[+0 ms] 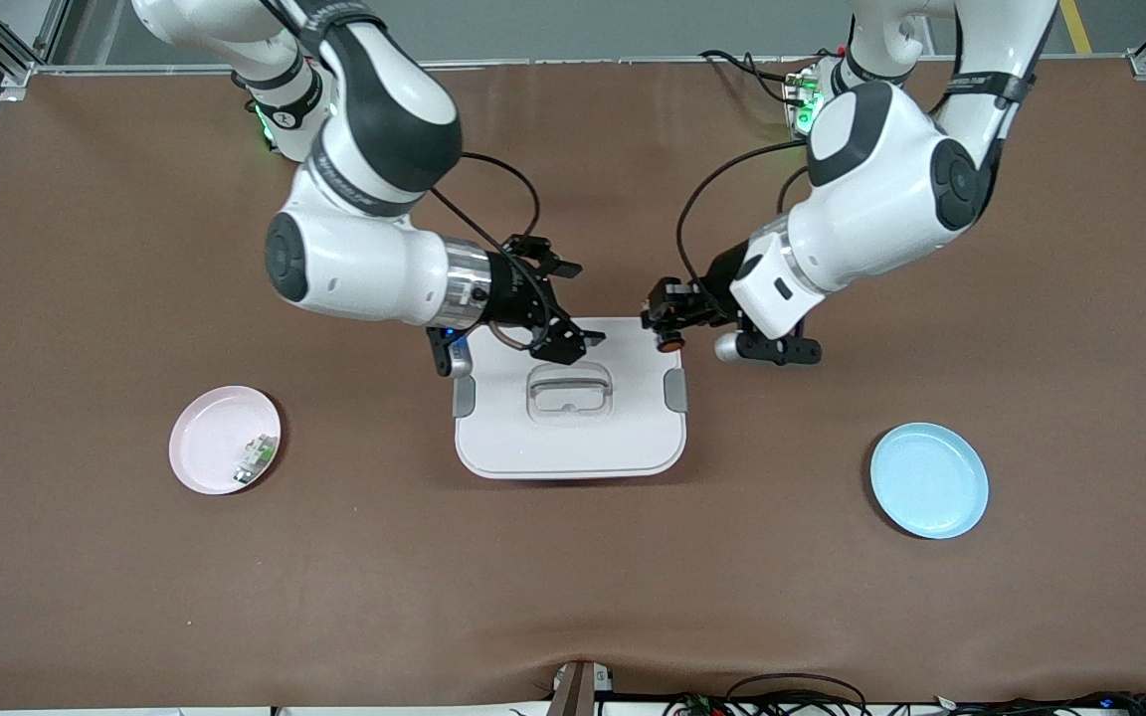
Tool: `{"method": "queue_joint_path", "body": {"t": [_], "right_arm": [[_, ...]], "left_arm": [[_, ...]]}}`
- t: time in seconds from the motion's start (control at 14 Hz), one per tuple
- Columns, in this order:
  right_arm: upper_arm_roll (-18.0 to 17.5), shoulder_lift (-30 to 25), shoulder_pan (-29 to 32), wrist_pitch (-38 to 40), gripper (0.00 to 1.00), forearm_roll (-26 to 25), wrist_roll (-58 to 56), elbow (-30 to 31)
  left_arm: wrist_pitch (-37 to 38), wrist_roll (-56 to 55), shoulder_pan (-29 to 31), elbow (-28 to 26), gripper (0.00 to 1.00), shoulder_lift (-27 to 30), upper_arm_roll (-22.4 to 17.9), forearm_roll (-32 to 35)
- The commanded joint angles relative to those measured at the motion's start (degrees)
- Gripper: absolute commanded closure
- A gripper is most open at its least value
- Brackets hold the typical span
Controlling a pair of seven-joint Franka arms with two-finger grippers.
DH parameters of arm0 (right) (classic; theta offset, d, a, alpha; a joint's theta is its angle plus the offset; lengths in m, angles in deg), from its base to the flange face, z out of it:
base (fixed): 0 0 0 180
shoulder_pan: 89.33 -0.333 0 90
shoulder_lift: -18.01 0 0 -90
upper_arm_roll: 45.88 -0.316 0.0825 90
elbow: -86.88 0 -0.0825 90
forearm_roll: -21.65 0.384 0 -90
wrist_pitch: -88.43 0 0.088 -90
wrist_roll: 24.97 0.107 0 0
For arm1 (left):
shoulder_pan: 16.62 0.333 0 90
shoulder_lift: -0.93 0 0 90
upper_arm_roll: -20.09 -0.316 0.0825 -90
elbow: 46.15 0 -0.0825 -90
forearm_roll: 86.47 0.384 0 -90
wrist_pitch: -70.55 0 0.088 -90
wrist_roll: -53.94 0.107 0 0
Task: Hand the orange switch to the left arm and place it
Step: 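Open the right gripper while the left gripper pulls the switch away, then carry the switch with the left gripper toward the blue plate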
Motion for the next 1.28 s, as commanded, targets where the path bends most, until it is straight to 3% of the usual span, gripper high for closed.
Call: {"method": "queue_joint_path", "body": {"t": [0.0, 0.21, 0.36, 0.5, 0.71, 0.93, 1.07, 1.21], "right_arm": [[-0.5, -3.5, 5.5, 8.9, 0.0, -2.6, -10.7, 1.2], [-0.5, -6.7, 9.7, 15.5, 0.0, -10.5, -23.2, 3.1], [-0.4, -10.4, 10.0, 15.8, 0.0, -16.4, -31.1, 8.0], [-0.5, -13.5, 10.0, 14.4, 0.0, -22.7, -37.3, 12.3], [-0.4, -17.4, 11.5, 12.2, 0.0, -27.7, -46.2, 18.4], [-0.4, -24.0, 11.6, 4.5, 0.0, -35.6, -53.8, 28.7], [-0.4, -27.1, 13.2, 0.7, 0.0, -38.7, -59.0, 33.8], [-0.4, -28.1, 17.1, 0.5, 0.0, -40.2, -65.3, 35.0]], "left_arm": [[3.1, 2.2, 2.8, 0.2, 1.0, 1.5, 0.1, 1.8], [5.9, 5.8, 6.4, 0.3, 1.0, 1.5, 0.0, 2.2], [7.4, 7.6, 8.5, 0.4, 1.0, 1.4, 0.1, 6.9], [7.7, 9.2, 9.9, 0.4, 1.0, 1.1, 0.1, 10.6], [8.0, 14.3, 12.9, 0.0, 1.0, 0.7, 0.1, 13.3], [12.7, 22.2, 16.9, -0.2, 1.0, 0.7, 0.1, 17.1], [14.4, 25.6, 18.1, -0.3, 1.0, 0.5, 0.0, 20.7], [14.5, 26.9, 18.5, -1.3, 1.0, 0.2, 0.0, 23.7]]}}
